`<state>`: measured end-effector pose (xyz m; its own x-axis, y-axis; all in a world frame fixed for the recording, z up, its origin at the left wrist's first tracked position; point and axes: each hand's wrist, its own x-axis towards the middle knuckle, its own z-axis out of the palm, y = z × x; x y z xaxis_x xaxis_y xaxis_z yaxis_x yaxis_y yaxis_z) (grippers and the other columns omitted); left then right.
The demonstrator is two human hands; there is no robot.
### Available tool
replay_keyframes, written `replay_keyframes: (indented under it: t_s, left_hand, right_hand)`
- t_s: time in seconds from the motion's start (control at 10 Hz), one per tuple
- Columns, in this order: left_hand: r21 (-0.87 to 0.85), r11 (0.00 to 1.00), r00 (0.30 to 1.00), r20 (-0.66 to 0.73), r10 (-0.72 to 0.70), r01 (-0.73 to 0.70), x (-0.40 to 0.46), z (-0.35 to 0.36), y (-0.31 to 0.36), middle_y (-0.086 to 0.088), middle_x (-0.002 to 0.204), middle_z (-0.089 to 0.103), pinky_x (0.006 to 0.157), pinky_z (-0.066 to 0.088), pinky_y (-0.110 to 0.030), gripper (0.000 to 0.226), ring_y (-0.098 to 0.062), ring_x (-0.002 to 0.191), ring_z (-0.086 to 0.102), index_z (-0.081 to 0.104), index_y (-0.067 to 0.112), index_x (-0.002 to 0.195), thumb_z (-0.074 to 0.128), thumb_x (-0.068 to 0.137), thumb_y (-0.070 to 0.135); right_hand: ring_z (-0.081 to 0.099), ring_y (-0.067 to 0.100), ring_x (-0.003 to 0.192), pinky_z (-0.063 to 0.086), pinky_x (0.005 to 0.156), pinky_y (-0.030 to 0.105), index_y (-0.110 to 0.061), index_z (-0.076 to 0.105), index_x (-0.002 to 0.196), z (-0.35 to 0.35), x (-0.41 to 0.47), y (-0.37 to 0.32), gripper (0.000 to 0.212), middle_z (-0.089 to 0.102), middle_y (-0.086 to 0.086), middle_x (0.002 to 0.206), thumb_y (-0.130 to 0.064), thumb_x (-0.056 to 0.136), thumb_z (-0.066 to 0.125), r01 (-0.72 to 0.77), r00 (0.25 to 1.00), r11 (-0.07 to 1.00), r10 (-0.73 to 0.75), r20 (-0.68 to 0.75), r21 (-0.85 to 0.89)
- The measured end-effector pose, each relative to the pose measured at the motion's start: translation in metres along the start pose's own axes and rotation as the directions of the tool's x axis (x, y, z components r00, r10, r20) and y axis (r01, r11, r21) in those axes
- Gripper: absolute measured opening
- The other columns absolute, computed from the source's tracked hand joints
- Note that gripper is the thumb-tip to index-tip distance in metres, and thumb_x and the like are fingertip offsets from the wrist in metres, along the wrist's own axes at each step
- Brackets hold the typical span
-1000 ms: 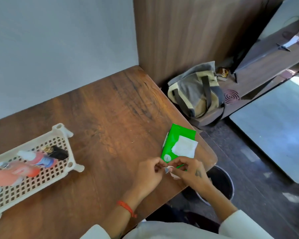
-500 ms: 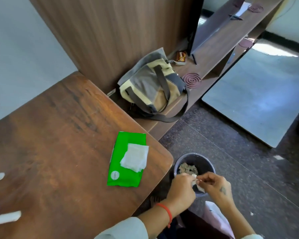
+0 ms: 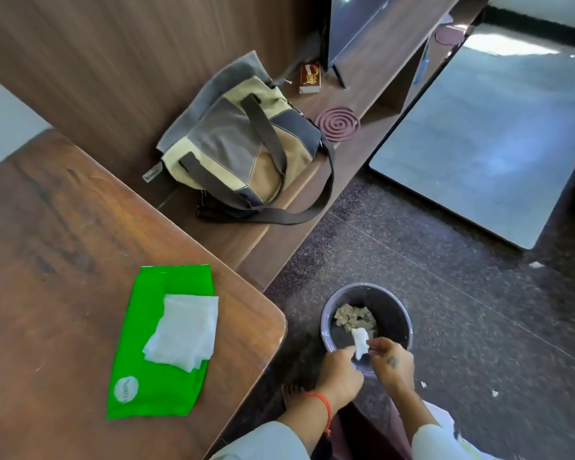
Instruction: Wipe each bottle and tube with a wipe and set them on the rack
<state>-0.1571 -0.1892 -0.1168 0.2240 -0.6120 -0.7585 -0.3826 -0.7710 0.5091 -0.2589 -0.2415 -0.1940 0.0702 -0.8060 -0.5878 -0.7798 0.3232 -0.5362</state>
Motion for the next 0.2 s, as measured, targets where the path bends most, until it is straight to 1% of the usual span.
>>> replay_keyframes:
  t_s: [0.1, 0.2]
  left_hand:
    - [0.02, 0.999, 1.0, -0.001, -0.026, 0.026, 0.004, 0.001, -0.016, -0.015, 0.137, 0.052, 0.105, 0.035, -0.024, 0.05, -0.025, 0.127, 0.048, 0.044, 0.009, 0.139, 0.042, 0.089, 0.002]
    - [0.025, 0.999, 0.998, -0.031, -0.048, 0.049, 0.001, -0.004, -0.023, -0.015, 0.137, 0.052, 0.107, 0.035, -0.026, 0.053, -0.024, 0.128, 0.047, 0.042, 0.009, 0.141, 0.042, 0.088, 0.002]
  right_hand:
    - [0.063, 0.024, 0.1, 0.042, 0.085, 0.023, -0.011, 0.071, 0.102, 0.003, 0.0, 0.008, 0.029, 0.071, 0.008, 0.101, 0.002, 0.081, 0.057, -0.048, 0.998, 0.998, 0.047, 0.037, 0.029]
    - [0.063, 0.023, 0.094, 0.041, 0.08, 0.022, -0.013, 0.072, 0.098, 0.002, -0.011, 0.008, 0.025, 0.072, 0.007, 0.097, -0.001, 0.082, 0.058, -0.101, 0.995, 0.991, 0.101, 0.005, 0.085]
